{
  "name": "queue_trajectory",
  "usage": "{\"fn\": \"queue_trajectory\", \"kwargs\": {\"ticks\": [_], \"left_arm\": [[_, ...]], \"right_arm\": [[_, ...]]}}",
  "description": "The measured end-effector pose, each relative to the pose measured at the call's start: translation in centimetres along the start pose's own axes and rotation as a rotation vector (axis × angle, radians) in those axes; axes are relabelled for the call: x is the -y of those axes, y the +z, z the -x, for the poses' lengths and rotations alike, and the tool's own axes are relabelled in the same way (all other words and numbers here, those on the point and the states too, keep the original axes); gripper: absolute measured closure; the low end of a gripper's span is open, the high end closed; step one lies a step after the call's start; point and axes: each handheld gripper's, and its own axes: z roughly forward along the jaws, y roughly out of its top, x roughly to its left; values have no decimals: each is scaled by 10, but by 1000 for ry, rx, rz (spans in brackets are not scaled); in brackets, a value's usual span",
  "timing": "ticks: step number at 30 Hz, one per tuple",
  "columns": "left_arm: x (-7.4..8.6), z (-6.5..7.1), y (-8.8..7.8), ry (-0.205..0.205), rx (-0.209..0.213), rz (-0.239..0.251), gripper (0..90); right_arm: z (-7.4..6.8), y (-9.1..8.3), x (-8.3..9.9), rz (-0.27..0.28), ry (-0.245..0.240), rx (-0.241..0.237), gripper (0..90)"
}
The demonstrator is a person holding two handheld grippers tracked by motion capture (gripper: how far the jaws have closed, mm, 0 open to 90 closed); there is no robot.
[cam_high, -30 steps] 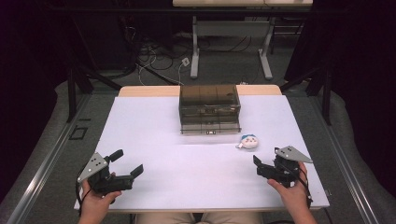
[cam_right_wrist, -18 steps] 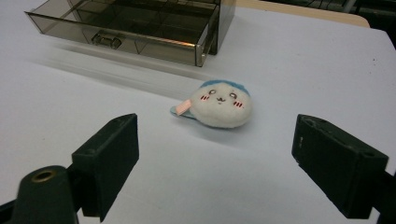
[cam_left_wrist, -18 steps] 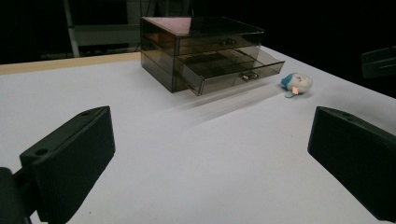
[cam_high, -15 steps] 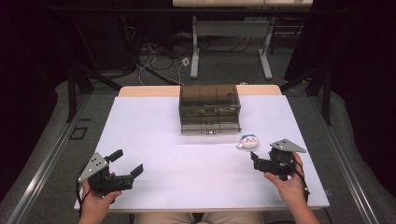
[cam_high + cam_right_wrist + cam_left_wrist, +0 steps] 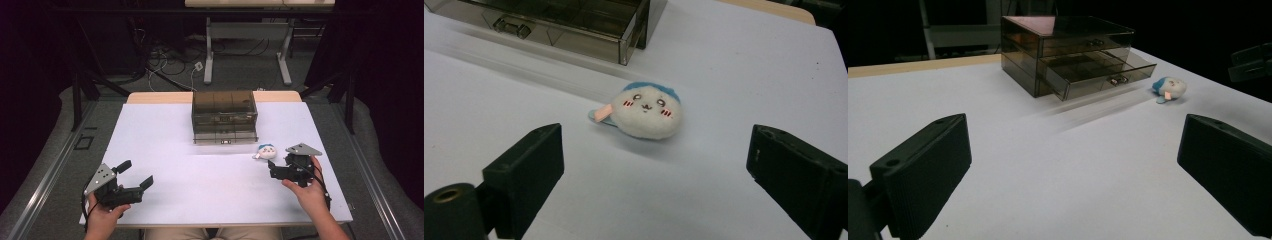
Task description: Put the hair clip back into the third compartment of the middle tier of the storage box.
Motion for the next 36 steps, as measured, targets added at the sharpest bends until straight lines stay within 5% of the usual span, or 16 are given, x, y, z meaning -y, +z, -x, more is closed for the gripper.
{"fn": "queue_trajectory", "kwargs": {"ticks": [8,36], "left_arm": [[0,0,1,-5,-1,3,9],[1,0,2,-12,-2,-4,12]], "right_arm": [[1,9,-7,-37,4,1,1],[8,29,-22,-135,44,9,0]]}}
